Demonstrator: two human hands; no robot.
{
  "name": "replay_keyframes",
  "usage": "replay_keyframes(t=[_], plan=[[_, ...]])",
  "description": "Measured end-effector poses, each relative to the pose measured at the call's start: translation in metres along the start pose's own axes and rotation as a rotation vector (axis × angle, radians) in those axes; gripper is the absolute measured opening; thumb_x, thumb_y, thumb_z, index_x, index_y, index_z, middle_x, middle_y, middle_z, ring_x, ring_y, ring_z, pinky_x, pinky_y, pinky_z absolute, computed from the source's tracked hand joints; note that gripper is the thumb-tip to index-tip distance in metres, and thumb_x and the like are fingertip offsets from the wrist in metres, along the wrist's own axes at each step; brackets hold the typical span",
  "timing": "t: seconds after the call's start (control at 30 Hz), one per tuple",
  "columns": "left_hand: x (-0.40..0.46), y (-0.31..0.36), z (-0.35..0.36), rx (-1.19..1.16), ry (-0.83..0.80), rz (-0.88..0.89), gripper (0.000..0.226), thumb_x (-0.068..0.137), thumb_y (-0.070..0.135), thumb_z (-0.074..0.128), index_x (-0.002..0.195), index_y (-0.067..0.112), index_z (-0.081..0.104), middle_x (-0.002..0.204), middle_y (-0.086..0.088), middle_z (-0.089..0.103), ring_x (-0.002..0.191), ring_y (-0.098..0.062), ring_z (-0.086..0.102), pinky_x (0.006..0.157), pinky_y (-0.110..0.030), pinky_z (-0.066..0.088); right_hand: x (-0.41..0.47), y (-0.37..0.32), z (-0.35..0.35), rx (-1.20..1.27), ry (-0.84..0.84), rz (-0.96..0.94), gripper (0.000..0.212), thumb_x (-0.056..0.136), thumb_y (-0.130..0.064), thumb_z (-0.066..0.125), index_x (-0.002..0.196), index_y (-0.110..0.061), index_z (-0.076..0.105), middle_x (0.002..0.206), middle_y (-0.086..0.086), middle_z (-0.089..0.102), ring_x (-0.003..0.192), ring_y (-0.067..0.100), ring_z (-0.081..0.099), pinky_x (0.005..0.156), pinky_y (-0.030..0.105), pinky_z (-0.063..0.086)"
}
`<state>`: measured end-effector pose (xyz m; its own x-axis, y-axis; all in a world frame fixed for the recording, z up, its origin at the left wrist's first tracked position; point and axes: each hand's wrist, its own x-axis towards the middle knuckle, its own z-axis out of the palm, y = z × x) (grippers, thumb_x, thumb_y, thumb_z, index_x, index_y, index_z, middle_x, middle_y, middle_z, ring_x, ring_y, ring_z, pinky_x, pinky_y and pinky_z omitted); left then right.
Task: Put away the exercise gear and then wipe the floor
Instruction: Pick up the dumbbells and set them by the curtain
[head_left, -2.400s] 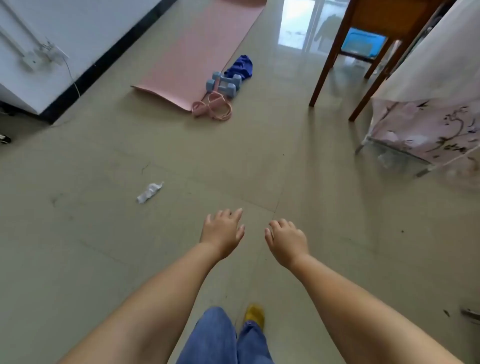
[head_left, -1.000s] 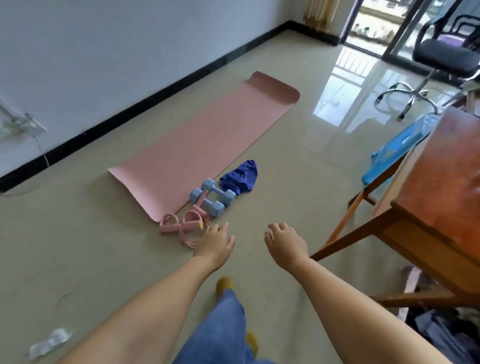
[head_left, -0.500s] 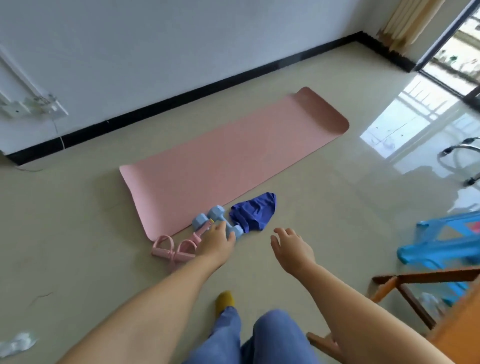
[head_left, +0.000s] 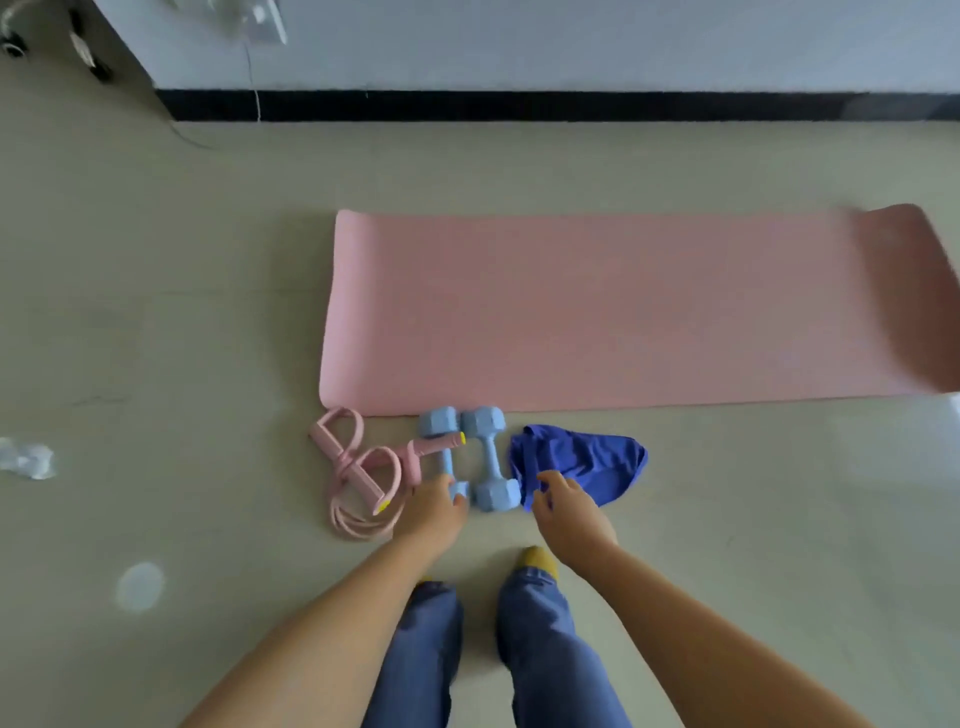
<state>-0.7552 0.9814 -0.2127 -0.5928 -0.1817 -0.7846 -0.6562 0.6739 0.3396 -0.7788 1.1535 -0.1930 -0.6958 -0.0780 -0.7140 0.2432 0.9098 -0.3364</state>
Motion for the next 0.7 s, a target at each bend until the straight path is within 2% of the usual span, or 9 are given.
replay_keyframes(t=[0.13, 0.27, 0.33, 0.4, 0.47, 0.53, 0.6, 0.63, 0.7], plan=[[0.108, -0.018, 0.045, -0.135, -0.04, -0.106, 0.038, 0.095, 0.023, 0.045, 0.13, 0.01, 0.045, 0.126, -0.014, 0.056, 0.11, -0.03, 0.057, 0.084, -0.031, 0.045, 0.107, 0.029, 0.061, 0.019, -0.111, 0.002, 0.04, 0.098, -0.029, 0.036, 0.137, -0.019, 0.041, 0.133, 0.003, 0.048, 0.103, 0.018, 0.055, 0.086, 0.034, 0.048], [0.223, -0.043, 0.093, -0.283, 0.005, -0.243, 0.042, 0.091, 0.02, 0.048, 0.13, 0.003, 0.044, 0.121, -0.016, 0.057, 0.107, -0.03, 0.057, 0.082, -0.029, 0.043, 0.228, 0.051, 0.134, 0.043, -0.097, 0.032, 0.039, 0.097, -0.024, 0.04, 0.135, -0.014, 0.042, 0.133, 0.006, 0.047, 0.098, 0.02, 0.053, 0.08, 0.032, 0.045], [0.275, -0.06, 0.119, -0.333, 0.065, -0.323, 0.042, 0.09, 0.021, 0.051, 0.127, 0.002, 0.048, 0.118, -0.012, 0.058, 0.103, -0.027, 0.058, 0.085, -0.029, 0.046, 0.284, 0.057, 0.171, 0.016, -0.096, 0.066, 0.038, 0.096, -0.021, 0.041, 0.132, -0.008, 0.039, 0.132, 0.011, 0.043, 0.106, 0.027, 0.051, 0.083, 0.036, 0.043], [0.323, -0.076, 0.145, -0.402, 0.084, -0.386, 0.046, 0.092, 0.023, 0.053, 0.13, -0.001, 0.044, 0.127, -0.01, 0.053, 0.112, -0.027, 0.054, 0.091, -0.03, 0.045, 0.335, 0.06, 0.204, 0.03, -0.097, 0.128, 0.043, 0.094, -0.019, 0.045, 0.134, -0.005, 0.035, 0.135, 0.016, 0.039, 0.119, 0.033, 0.045, 0.092, 0.039, 0.041], [0.36, -0.091, 0.17, -0.541, 0.098, -0.39, 0.044, 0.092, 0.024, 0.056, 0.126, -0.003, 0.049, 0.126, -0.013, 0.056, 0.114, -0.031, 0.055, 0.081, -0.027, 0.044, 0.375, 0.065, 0.232, 0.158, -0.089, 0.208, 0.05, 0.091, -0.019, 0.049, 0.135, -0.002, 0.033, 0.135, 0.018, 0.041, 0.123, 0.035, 0.045, 0.095, 0.04, 0.041], [0.387, -0.103, 0.19, -0.622, 0.157, -0.359, 0.036, 0.09, 0.022, 0.059, 0.116, -0.003, 0.058, 0.116, -0.018, 0.063, 0.105, -0.032, 0.06, 0.071, -0.028, 0.04, 0.402, 0.071, 0.252, 0.316, -0.037, 0.259, 0.04, 0.088, -0.019, 0.051, 0.124, -0.003, 0.044, 0.117, 0.017, 0.056, 0.109, 0.034, 0.056, 0.082, 0.036, 0.045], [0.405, -0.109, 0.2, -0.69, 0.242, -0.331, 0.019, 0.088, 0.018, 0.06, 0.099, 0.004, 0.064, 0.097, -0.012, 0.066, 0.09, -0.028, 0.061, 0.068, -0.026, 0.037, 0.418, 0.08, 0.263, 0.418, 0.03, 0.258, 0.013, 0.084, -0.021, 0.053, 0.092, -0.011, 0.056, 0.083, 0.013, 0.064, 0.079, 0.031, 0.064, 0.07, 0.033, 0.048], [0.41, -0.11, 0.2, -0.724, 0.275, -0.312, 0.008, 0.088, 0.019, 0.06, 0.087, 0.011, 0.063, 0.084, -0.006, 0.061, 0.081, -0.023, 0.057, 0.066, -0.025, 0.036, 0.422, 0.083, 0.266, 0.453, 0.048, 0.248, 0.009, 0.084, -0.021, 0.054, 0.079, -0.014, 0.054, 0.07, 0.01, 0.062, 0.063, 0.028, 0.061, 0.063, 0.031, 0.047], [0.417, -0.109, 0.2, -0.744, 0.319, -0.282, 0.024, 0.089, 0.023, 0.061, 0.068, 0.021, 0.048, 0.069, 0.006, 0.05, 0.067, -0.019, 0.048, 0.058, -0.025, 0.035, 0.425, 0.087, 0.267, 0.535, 0.048, 0.23, 0.014, 0.084, -0.019, 0.056, 0.071, -0.014, 0.052, 0.058, 0.006, 0.055, 0.044, 0.021, 0.051, 0.05, 0.025, 0.044]])
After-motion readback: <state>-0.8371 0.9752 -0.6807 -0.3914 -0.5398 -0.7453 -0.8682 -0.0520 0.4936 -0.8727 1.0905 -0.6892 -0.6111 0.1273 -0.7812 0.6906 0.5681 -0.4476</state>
